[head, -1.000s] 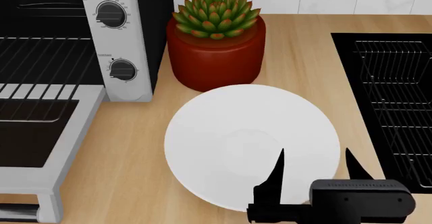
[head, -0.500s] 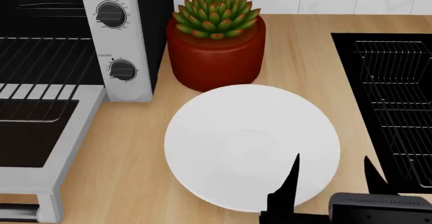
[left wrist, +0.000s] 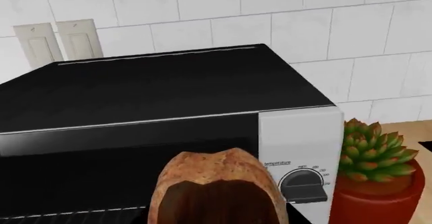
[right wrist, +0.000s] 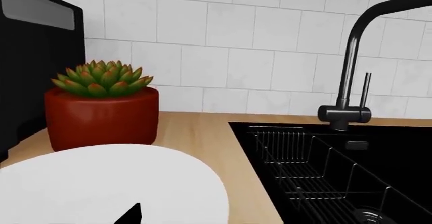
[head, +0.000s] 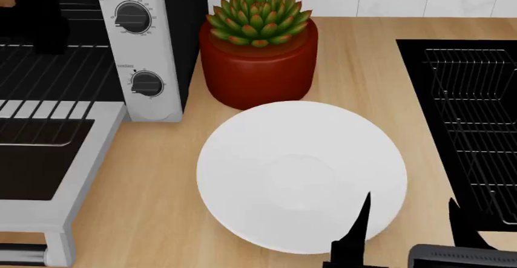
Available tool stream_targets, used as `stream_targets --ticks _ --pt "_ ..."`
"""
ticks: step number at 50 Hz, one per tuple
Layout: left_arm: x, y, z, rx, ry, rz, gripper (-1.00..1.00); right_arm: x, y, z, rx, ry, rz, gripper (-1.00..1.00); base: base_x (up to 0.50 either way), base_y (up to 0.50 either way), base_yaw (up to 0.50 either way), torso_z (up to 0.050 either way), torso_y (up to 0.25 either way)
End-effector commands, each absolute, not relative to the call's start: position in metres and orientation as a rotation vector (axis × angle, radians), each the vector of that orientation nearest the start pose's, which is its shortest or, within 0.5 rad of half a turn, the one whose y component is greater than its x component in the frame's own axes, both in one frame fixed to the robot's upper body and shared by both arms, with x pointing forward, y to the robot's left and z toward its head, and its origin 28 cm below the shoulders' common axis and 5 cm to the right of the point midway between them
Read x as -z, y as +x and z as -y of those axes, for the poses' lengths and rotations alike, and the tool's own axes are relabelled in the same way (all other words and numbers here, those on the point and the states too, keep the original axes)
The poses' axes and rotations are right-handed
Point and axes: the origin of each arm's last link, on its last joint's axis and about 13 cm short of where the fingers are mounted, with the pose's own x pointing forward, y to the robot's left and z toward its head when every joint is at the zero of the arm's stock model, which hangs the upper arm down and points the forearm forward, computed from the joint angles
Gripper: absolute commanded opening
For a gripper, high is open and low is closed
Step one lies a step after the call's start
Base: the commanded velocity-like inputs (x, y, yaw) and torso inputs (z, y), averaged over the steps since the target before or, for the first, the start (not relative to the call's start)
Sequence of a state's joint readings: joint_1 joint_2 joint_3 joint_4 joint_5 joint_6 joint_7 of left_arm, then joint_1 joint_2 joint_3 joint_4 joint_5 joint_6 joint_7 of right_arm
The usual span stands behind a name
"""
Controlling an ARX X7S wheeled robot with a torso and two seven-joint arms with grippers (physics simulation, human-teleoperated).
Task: Pick the bread from the rack and place it on the plate on the counter.
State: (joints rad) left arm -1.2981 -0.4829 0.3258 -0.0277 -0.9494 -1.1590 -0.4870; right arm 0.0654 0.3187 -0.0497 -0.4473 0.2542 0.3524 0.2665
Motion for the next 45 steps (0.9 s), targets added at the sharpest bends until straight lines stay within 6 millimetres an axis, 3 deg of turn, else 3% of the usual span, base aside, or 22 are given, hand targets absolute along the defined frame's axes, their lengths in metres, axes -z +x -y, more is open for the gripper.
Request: stream_targets --ticks 1,24,45 --pt "-0.326 0.321 -0.218 0.159 0.099 -0.064 -1.0 -0.099 0.211 0.141 0.128 -0.068 0.132 1.0 0.0 0.0 0.0 0.0 0.0" --pt "-0.315 0.328 -0.152 0.416 0.161 -0.117 -1.0 -0.103 0.2 0.149 0.178 -0.068 0.138 1.0 0.0 0.0 0.0 0.0 0.0" --pt "-0.295 0.338 -0.114 0.564 0.169 -0.241 -1.0 -0.105 0.194 0.155 0.2 -0.069 0.143 1.0 0.0 0.0 0.0 0.0 0.0"
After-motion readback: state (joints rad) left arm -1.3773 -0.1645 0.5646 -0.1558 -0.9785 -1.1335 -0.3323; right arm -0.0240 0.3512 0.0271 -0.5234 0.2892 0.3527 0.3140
